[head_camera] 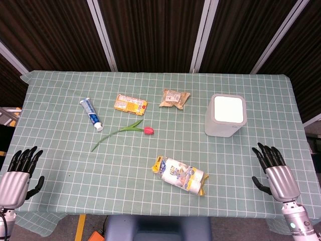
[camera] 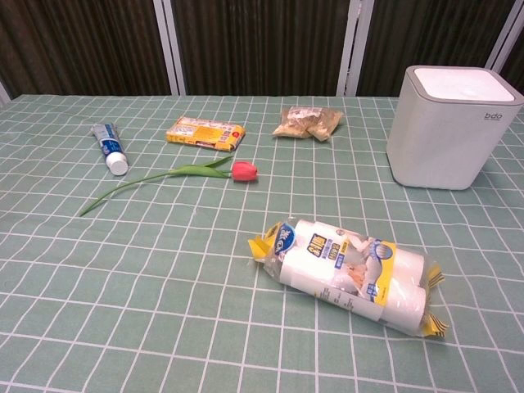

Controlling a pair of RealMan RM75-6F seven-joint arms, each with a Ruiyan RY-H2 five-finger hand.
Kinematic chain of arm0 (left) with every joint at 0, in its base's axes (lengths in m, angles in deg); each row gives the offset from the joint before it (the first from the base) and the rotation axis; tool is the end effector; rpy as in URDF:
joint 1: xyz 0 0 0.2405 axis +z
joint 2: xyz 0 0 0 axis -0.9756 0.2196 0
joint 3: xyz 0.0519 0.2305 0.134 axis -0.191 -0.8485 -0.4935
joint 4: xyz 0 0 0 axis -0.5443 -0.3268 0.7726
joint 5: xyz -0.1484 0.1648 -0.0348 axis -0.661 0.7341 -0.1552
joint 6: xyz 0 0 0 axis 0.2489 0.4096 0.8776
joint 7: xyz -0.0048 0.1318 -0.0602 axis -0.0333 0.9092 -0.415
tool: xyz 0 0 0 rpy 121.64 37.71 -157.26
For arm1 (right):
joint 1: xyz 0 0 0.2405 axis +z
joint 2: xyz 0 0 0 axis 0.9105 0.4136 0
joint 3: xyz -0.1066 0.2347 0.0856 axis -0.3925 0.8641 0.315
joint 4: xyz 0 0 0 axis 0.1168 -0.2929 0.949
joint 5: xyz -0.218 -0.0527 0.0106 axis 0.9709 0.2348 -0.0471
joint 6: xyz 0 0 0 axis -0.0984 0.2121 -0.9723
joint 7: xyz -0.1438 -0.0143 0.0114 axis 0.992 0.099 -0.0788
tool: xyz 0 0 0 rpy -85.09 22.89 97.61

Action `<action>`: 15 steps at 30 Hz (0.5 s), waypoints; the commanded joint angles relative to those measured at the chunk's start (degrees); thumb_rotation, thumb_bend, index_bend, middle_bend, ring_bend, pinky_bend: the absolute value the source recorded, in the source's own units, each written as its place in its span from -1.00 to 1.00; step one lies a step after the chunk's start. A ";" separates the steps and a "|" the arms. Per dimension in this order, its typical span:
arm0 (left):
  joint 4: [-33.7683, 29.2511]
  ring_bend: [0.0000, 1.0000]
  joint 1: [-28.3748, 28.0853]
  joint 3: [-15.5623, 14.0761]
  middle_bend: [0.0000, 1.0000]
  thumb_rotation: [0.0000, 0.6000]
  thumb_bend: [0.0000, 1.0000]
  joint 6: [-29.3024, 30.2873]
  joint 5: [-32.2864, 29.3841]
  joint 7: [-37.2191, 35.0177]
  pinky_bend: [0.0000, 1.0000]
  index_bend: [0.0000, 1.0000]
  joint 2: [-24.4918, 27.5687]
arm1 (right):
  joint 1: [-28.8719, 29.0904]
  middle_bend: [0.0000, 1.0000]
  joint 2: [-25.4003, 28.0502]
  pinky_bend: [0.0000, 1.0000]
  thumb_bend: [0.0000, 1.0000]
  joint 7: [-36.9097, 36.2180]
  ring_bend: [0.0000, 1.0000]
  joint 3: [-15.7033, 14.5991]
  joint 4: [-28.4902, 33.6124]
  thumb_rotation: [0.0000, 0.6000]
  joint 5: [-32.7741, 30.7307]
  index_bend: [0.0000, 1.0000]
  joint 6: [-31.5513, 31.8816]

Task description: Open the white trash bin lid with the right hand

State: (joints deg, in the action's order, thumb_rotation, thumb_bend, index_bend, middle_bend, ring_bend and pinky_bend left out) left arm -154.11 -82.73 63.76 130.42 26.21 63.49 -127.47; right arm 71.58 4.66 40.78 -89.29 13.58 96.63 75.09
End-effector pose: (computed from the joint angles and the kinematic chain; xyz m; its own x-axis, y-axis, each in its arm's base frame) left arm -0.3206 0.1803 0.1404 0.4964 -0.0585 0.8661 0.8583 -0.1163 -0.4998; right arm -0.3143 -0.1772 0.1187 0.4432 -0.0719 0.8935 -0.8920 -0.1342 0.4316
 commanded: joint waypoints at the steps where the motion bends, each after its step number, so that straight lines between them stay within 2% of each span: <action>1: -0.12 -1.00 0.12 0.01 -1.00 1.00 -0.10 0.19 0.01 0.00 -0.95 -1.00 0.09 | 0.12 -1.00 -0.36 -1.00 -0.19 0.14 -1.00 0.28 -0.18 1.00 -0.29 -1.00 -0.07; 3: -0.23 -1.00 0.18 0.04 -1.00 1.00 -0.10 0.32 0.01 -0.15 -0.95 -1.00 0.20 | 0.54 -1.00 -0.97 -1.00 -0.18 0.01 -1.00 0.78 -0.67 1.00 -0.36 -1.00 -0.21; 4: -0.22 -1.00 0.23 0.04 -1.00 1.00 -0.10 0.39 -0.01 -0.27 -0.95 -1.00 0.27 | 1.14 -0.90 -1.26 -0.98 -0.19 -0.81 -0.98 1.16 -0.95 1.00 -0.73 -1.00 -1.01; 5: -0.21 -1.00 0.25 0.01 -1.00 1.00 -0.10 0.35 -0.06 -0.35 -0.95 -1.00 0.34 | 1.68 -0.70 -1.32 -0.82 -0.19 -1.25 -0.82 1.73 -0.86 1.00 -1.51 -1.00 -1.80; 6: -0.24 -1.00 0.26 -0.01 -1.00 1.00 -0.10 0.27 -0.12 -0.51 -0.95 -1.00 0.45 | 2.45 -0.49 -1.31 -0.59 -0.19 -1.49 -0.60 2.46 -0.61 1.00 -2.33 -1.00 -2.79; 7: -0.29 -1.00 0.26 0.03 -1.00 1.00 -0.10 0.25 -0.20 -0.77 -0.95 -1.00 0.57 | 3.80 -0.01 -0.98 -0.04 -0.19 -1.89 -0.06 3.40 0.19 1.00 -3.74 -1.00 -5.00; 9: -0.35 -1.00 0.25 0.11 -1.00 1.00 -0.10 0.33 -0.18 -1.04 -0.95 -1.00 0.69 | 6.33 0.58 0.27 0.66 -0.19 -1.69 0.66 4.91 2.08 1.00 -6.81 -1.00 -9.71; 10: -0.44 -1.00 0.27 0.09 -1.00 1.00 -0.10 0.46 -0.04 -1.21 -0.95 -1.00 0.78 | 7.98 0.82 0.66 0.88 -0.19 -0.10 0.89 6.51 2.88 1.00 -9.32 -1.00 -11.99; 12: -0.57 -1.00 0.33 0.11 -1.00 1.00 -0.10 0.84 0.31 -1.33 -0.95 -1.00 0.85 | 10.17 0.97 0.33 0.99 -0.19 3.68 1.00 9.03 3.68 1.00 -13.78 -1.00 -14.44; 15: -0.57 -1.00 0.50 0.20 -1.00 1.00 -0.10 1.47 0.60 -1.49 -0.95 -1.00 0.88 | 13.79 1.00 0.30 1.00 -0.19 10.64 1.00 12.22 6.06 1.00 -22.17 -1.00 -18.72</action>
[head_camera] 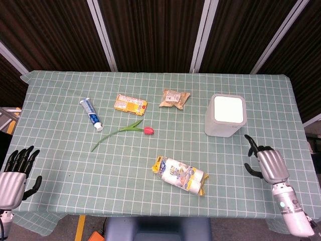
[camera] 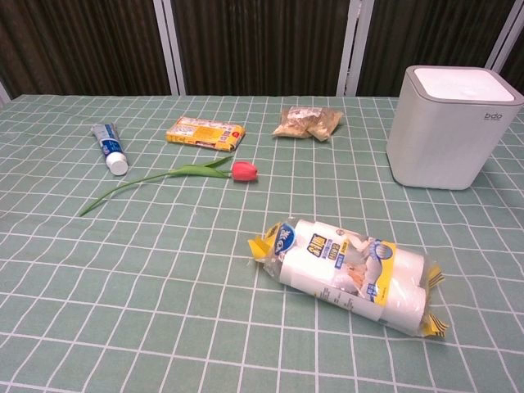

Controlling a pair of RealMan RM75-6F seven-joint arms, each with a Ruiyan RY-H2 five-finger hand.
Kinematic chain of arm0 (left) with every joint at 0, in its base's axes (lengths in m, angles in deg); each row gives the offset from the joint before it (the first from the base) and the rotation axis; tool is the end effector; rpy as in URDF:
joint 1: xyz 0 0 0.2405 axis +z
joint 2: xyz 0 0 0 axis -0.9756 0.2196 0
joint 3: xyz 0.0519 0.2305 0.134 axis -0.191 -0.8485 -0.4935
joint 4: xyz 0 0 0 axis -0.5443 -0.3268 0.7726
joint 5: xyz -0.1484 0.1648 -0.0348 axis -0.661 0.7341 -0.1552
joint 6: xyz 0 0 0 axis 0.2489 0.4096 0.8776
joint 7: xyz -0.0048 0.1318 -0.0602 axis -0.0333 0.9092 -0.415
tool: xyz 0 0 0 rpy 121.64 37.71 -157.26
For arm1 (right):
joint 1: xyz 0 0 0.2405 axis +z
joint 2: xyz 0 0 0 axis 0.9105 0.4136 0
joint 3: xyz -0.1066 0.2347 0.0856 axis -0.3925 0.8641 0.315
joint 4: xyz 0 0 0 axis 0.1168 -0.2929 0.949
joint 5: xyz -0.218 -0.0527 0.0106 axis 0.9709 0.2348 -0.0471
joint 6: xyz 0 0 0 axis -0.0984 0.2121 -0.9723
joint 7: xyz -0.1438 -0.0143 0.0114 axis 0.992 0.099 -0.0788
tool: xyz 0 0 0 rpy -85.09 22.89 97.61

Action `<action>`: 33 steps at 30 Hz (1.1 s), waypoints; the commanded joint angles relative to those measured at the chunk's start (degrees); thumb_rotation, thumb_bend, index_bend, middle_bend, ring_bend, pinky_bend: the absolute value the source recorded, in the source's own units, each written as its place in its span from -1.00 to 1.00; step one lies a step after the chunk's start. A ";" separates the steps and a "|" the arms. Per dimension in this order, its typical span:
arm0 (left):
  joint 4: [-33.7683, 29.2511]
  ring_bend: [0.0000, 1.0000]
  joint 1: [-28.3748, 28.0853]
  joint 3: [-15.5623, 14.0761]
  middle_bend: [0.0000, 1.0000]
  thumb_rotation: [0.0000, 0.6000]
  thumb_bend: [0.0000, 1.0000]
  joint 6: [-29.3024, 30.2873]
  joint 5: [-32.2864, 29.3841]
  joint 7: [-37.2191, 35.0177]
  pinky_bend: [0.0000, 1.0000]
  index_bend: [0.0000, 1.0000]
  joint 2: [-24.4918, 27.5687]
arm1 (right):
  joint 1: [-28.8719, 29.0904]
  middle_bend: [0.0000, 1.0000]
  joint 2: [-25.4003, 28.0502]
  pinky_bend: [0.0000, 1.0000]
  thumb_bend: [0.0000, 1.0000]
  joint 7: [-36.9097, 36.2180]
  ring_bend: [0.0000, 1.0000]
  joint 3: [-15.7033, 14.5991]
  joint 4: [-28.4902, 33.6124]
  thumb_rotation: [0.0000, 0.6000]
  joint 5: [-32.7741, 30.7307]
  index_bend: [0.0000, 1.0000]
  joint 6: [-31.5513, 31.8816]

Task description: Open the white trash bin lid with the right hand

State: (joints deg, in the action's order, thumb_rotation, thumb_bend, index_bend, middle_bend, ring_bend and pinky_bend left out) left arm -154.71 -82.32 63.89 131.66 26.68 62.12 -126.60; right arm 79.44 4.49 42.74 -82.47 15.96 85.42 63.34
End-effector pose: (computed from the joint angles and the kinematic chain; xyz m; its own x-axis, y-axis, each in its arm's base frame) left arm -0.3187 0.1781 0.1472 0.4771 -0.0770 0.8755 0.8676 -0.1177 -0.4832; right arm -0.2988 -0.2450 0.1119 0.4105 -0.1251 0.9032 -0.9113 -0.0926 0.4013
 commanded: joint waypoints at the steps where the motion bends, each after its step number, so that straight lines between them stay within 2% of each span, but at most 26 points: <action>1: 0.07 -1.00 0.10 0.07 -1.00 1.00 -0.10 0.24 0.11 -0.21 -0.95 -1.00 0.02 | 6.84 1.00 0.67 1.00 -0.19 10.31 1.00 5.94 4.43 1.00 -12.95 -1.00 -8.03; 5: 0.29 -1.00 0.01 0.21 -1.00 1.00 -0.10 -0.07 -0.27 -0.79 -0.95 -1.00 0.17 | 9.87 1.00 0.92 1.00 -0.18 15.66 1.00 7.06 6.53 1.00 -19.84 -1.00 -10.78; 11: 0.36 -1.00 0.08 0.32 -1.00 1.00 -0.10 0.09 -0.34 -1.32 -0.95 -1.00 0.39 | 13.82 1.00 -0.01 1.00 -0.19 18.66 1.00 7.66 5.73 1.00 -27.26 -1.00 -14.08; 15: 0.45 -1.00 0.06 0.43 -1.00 1.00 -0.10 0.04 -0.49 -1.16 -0.95 -1.00 0.31 | 15.90 1.00 -1.17 1.00 -0.18 19.07 1.00 7.49 4.02 1.00 -29.71 -1.00 -15.58; 23: 0.50 -1.00 0.02 0.52 -1.00 1.00 -0.10 -0.09 -0.65 -1.13 -0.95 -1.00 0.29 | 18.16 1.00 -2.38 1.00 -0.18 20.42 1.00 5.10 1.89 1.00 -33.09 -1.00 -17.28; 27: 0.47 -1.00 0.12 0.43 -1.00 1.00 -0.10 0.22 -0.32 -1.28 -0.95 -1.00 0.36 | 17.46 1.00 -2.55 1.00 -0.19 17.73 1.00 5.13 2.22 1.00 -30.22 -1.00 -14.89; 30: 0.48 -1.00 0.28 0.48 -1.00 1.00 -0.10 0.63 -0.21 -1.43 -0.95 -1.00 0.43 | 14.18 0.97 -2.20 0.94 -0.19 12.98 0.96 5.04 3.73 1.00 -21.56 -1.00 -7.40; 33: 0.47 -1.00 0.38 0.41 -1.00 1.00 -0.10 0.74 -0.13 -1.50 -0.95 -1.00 0.46 | 9.77 0.46 -2.30 0.52 -0.19 8.40 0.49 3.29 3.86 1.00 -10.41 -1.00 2.59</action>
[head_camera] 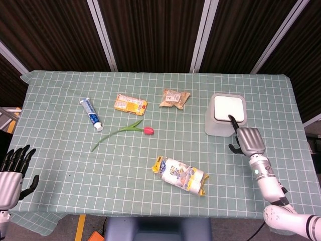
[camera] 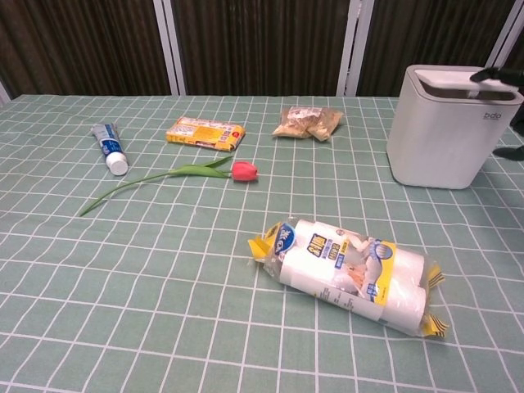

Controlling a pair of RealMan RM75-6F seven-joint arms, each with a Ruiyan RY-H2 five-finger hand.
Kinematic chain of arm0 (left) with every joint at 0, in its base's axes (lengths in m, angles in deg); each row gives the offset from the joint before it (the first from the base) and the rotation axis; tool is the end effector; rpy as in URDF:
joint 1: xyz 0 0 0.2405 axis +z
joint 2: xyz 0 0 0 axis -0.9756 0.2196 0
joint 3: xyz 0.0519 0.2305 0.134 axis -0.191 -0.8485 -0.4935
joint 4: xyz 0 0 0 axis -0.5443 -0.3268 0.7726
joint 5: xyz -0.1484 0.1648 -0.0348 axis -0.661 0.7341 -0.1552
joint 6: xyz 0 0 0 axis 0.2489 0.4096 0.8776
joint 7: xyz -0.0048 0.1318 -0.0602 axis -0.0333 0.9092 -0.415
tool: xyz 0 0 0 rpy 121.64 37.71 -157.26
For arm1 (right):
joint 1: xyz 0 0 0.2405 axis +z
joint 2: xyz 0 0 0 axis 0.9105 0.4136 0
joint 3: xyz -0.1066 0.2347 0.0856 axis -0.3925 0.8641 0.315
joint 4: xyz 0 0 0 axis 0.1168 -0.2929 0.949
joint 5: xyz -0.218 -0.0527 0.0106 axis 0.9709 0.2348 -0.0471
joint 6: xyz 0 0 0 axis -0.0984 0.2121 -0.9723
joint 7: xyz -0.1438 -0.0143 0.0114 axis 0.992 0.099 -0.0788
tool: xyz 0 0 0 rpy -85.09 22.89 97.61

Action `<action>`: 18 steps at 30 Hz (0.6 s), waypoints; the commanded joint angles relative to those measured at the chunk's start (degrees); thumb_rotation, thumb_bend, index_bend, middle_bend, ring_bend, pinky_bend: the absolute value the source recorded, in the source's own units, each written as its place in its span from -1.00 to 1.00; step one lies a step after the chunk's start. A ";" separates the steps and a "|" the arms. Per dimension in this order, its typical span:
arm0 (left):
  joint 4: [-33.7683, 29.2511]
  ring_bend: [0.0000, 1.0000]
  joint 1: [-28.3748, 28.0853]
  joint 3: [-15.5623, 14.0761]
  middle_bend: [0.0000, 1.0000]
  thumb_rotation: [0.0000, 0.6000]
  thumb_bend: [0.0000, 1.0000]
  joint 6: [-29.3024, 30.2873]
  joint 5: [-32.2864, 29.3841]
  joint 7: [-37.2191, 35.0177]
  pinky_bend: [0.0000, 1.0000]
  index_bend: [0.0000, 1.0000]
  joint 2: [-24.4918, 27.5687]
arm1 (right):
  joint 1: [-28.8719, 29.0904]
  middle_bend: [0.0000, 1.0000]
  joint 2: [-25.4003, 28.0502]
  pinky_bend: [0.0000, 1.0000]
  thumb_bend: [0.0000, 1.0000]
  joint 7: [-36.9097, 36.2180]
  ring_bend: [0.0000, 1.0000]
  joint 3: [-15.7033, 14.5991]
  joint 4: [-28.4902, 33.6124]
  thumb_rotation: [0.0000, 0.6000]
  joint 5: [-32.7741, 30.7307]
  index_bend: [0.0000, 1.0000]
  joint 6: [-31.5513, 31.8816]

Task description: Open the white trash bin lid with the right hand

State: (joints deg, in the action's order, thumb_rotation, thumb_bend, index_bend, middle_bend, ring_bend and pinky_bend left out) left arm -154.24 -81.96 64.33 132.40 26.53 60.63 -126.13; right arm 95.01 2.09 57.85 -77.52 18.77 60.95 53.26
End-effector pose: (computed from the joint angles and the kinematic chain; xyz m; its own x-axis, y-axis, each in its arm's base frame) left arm -0.3212 0.1778 0.1536 0.4669 -0.0924 0.8795 0.8732 -0.1095 -0.4750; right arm -0.2499 -0.3293 0.0903 0.4398 -0.2142 0.8722 -0.8963 -0.0429 0.4414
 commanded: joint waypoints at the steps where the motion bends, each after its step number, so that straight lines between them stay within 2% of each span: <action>1: -0.01 -1.00 0.02 -0.06 -1.00 1.00 -0.10 -0.02 0.06 0.04 -0.95 -1.00 -0.02 | -7.46 0.19 0.22 0.35 -0.19 -7.42 0.24 -2.83 0.88 1.00 17.55 -1.00 15.97; 5: -0.02 -1.00 0.00 -0.13 -1.00 1.00 -0.10 0.00 0.30 0.40 -0.95 -1.00 -0.18 | -12.51 -0.50 2.09 -0.15 -0.19 -8.63 -0.49 -7.42 1.59 1.00 24.51 -1.00 22.18; 7: -0.03 -1.00 0.00 -0.13 -1.00 1.00 -0.10 0.00 0.33 0.58 -0.95 -1.00 -0.24 | -15.21 -0.78 2.33 -0.38 -0.19 -10.63 -0.79 -10.26 0.33 1.00 27.85 -1.00 24.57; 9: 0.07 -1.00 -0.04 -0.11 -1.00 1.00 -0.10 -0.02 0.39 0.66 -0.95 -1.00 -0.34 | -17.60 -0.97 1.75 -0.69 -0.19 -12.79 -0.97 -13.08 -2.58 1.00 30.54 -1.00 26.14; 10: 0.17 -1.00 -0.07 -0.11 -1.00 1.00 -0.10 -0.10 0.37 0.69 -0.95 -1.00 -0.42 | -19.33 -1.00 0.97 -0.86 -0.19 -14.12 -1.00 -14.70 -4.93 1.00 31.74 -1.00 27.31; 12: 0.24 -1.00 -0.19 -0.12 -1.00 1.00 -0.10 -0.41 0.26 0.84 -0.95 -1.00 -0.56 | -20.75 -1.00 0.06 -1.00 -0.19 -14.13 -1.00 -16.25 -6.76 1.00 32.91 -1.00 27.73; 13: 0.32 -1.00 -0.32 -0.18 -1.00 1.00 -0.10 -0.60 0.42 0.97 -0.95 -1.00 -0.70 | -20.33 -1.00 1.06 -1.00 -0.19 -13.75 -1.00 -17.64 -7.04 1.00 35.64 -1.00 26.90; 14: 0.36 -1.00 -0.37 -0.24 -1.00 1.00 -0.10 -0.76 0.43 1.20 -0.95 -1.00 -0.78 | -20.35 -1.00 1.34 -1.00 -0.19 -14.27 -1.00 -17.64 -6.96 1.00 36.34 -1.00 27.14; 18: 0.09 -1.00 -0.47 -0.55 -1.00 1.00 -0.10 -0.83 1.09 1.86 -0.95 -1.00 -0.98 | -20.70 -1.00 1.33 -1.00 -0.19 -13.67 -1.00 -17.14 -6.70 1.00 34.92 -1.00 25.48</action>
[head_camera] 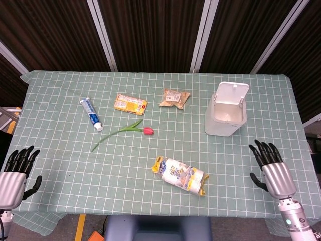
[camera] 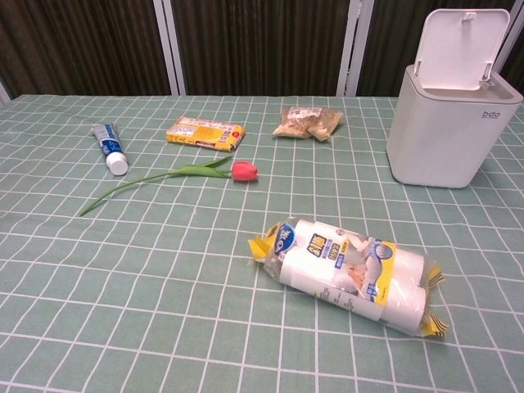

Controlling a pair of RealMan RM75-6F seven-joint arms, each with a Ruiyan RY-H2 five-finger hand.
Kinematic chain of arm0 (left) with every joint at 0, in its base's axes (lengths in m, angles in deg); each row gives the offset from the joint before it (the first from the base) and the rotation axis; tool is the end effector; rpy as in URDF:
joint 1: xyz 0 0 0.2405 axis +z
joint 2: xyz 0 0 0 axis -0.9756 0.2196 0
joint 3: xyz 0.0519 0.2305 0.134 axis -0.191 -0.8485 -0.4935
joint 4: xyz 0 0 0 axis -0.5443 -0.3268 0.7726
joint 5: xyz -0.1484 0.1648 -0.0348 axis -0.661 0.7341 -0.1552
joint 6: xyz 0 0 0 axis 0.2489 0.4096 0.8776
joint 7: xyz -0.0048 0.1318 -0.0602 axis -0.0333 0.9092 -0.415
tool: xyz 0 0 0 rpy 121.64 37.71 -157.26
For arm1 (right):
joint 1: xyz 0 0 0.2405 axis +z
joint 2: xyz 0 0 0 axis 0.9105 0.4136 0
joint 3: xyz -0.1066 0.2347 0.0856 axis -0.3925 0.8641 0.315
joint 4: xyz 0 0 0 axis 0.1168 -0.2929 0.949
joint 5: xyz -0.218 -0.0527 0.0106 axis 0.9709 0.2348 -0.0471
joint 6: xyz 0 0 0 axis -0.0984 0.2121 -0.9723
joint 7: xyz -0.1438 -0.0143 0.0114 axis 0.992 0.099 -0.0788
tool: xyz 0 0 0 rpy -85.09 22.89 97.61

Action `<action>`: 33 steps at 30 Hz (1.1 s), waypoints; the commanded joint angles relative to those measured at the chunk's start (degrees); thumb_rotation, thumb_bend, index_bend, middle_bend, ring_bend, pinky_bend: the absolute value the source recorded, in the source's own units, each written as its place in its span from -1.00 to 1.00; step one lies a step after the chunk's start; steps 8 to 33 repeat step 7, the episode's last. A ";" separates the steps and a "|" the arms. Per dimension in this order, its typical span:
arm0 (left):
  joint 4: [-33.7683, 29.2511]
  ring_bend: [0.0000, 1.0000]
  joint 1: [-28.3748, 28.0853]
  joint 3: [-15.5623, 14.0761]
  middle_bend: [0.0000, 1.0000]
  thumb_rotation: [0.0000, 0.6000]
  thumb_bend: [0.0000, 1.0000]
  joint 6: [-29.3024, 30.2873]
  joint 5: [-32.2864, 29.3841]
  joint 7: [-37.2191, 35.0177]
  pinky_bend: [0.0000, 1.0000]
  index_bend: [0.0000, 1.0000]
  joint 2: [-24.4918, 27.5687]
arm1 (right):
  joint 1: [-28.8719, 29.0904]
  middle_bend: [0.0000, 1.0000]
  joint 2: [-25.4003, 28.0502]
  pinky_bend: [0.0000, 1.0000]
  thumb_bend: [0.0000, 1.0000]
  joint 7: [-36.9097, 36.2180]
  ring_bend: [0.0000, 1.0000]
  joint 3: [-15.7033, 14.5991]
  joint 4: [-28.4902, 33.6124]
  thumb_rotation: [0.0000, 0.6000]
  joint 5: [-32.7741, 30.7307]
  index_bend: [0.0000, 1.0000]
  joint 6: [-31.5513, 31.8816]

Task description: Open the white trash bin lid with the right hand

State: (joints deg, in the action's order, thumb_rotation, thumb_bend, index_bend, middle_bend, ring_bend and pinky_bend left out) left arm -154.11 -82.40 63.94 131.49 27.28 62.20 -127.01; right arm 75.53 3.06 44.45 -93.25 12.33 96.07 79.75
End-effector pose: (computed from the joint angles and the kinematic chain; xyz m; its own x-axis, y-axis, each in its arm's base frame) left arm -0.3187 0.1787 0.1448 0.4813 -0.0768 0.8732 0.8636 -0.1289 -0.4873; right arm -0.3061 -0.1838 0.1139 0.4935 -0.0198 0.8695 -0.8564 -0.1856 0.4819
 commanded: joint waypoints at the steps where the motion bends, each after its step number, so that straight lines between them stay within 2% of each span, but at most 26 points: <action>1: -0.15 -1.00 0.04 -0.24 -1.00 1.00 -0.10 0.17 0.45 0.35 -0.95 -1.00 -0.10 | -1.22 -1.00 0.60 -1.00 -0.19 -0.18 -1.00 -1.13 0.13 1.00 -0.82 -1.00 -1.65; 7: -0.21 -1.00 0.29 -0.15 -1.00 1.00 -0.10 0.46 0.13 0.48 -0.95 -1.00 0.03 | -1.56 -1.00 1.07 -1.00 -0.19 0.02 -1.00 -0.24 1.06 1.00 -1.07 -1.00 -2.32; 33: -0.21 -1.00 0.29 -0.15 -1.00 1.00 -0.10 0.46 0.13 0.48 -0.95 -1.00 0.03 | -1.56 -1.00 1.07 -1.00 -0.19 0.02 -1.00 -0.24 1.06 1.00 -1.07 -1.00 -2.32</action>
